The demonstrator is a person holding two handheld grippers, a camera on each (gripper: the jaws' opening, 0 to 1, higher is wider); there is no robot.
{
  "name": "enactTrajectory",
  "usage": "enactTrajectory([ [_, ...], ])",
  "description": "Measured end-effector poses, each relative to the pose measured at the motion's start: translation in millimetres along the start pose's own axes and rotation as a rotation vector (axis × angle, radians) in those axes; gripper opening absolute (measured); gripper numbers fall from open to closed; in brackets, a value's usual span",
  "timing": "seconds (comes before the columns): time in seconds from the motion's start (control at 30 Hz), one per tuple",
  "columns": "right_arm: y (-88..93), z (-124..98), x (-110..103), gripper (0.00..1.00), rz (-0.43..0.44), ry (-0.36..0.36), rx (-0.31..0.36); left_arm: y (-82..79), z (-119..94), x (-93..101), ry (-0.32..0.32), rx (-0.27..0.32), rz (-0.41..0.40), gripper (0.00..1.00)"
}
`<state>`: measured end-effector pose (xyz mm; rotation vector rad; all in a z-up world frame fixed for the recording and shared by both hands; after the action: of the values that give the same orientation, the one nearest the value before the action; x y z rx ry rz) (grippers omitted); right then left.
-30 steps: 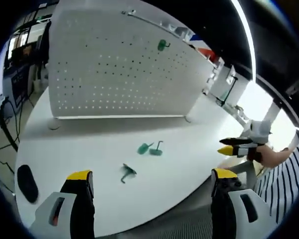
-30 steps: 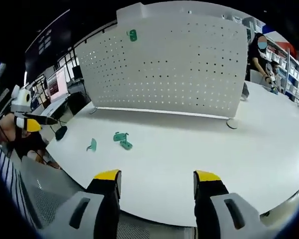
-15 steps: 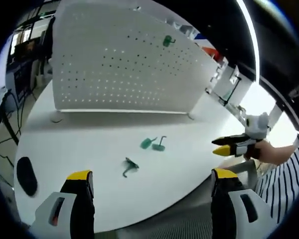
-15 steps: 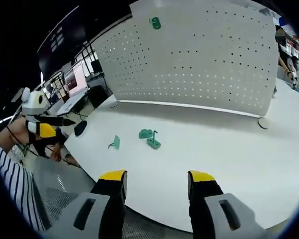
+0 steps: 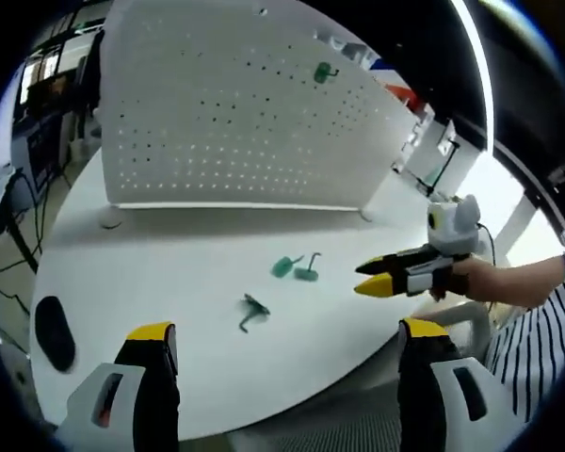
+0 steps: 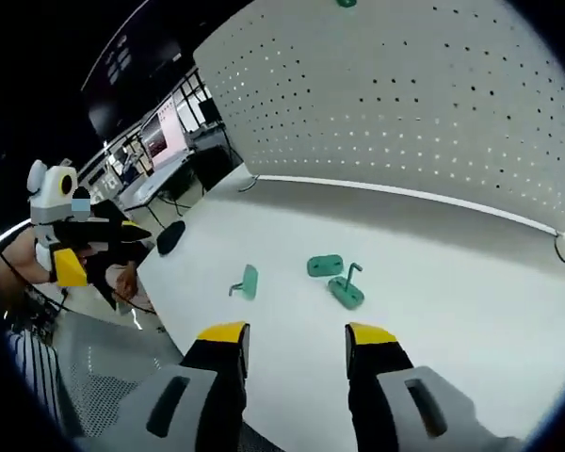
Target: Insert the hook assembly into the mounting plate slot until the hook locks in place.
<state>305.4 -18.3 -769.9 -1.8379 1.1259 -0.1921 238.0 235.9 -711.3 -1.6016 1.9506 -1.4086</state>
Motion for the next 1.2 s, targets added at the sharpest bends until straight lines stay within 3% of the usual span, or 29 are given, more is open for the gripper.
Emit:
enactTrajectory([
  [0.4,-5.4,58.4,3.9,0.31,0.136,-0.008,-0.035,-1.5,2.9,-9.7,-0.014,-0.017,-0.012,0.99],
  [0.63,-16.2,80.5,11.6,0.27,0.168,0.034,-0.018,-0.7,0.3,-15.1,-0.023,-0.017,-0.028,0.98],
  [1.2,-24.3,104.5,29.3,0.17,0.242,0.133,-0.021,-1.4,5.2,-21.2,-0.026,-0.04,-0.03,0.98],
])
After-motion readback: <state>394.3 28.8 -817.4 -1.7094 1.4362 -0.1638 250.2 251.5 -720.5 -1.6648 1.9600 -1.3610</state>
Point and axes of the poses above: the point that each gripper's makers call its tool centre point, and the gripper's own axes: z roughly forward along the fingers, x roughly to its right, y roughly out of its underside, the point moved 9 cm from there along -z, roughly backward along the fingers, and after that the axes turned 8 degrees about x, right-handed, at the moved point
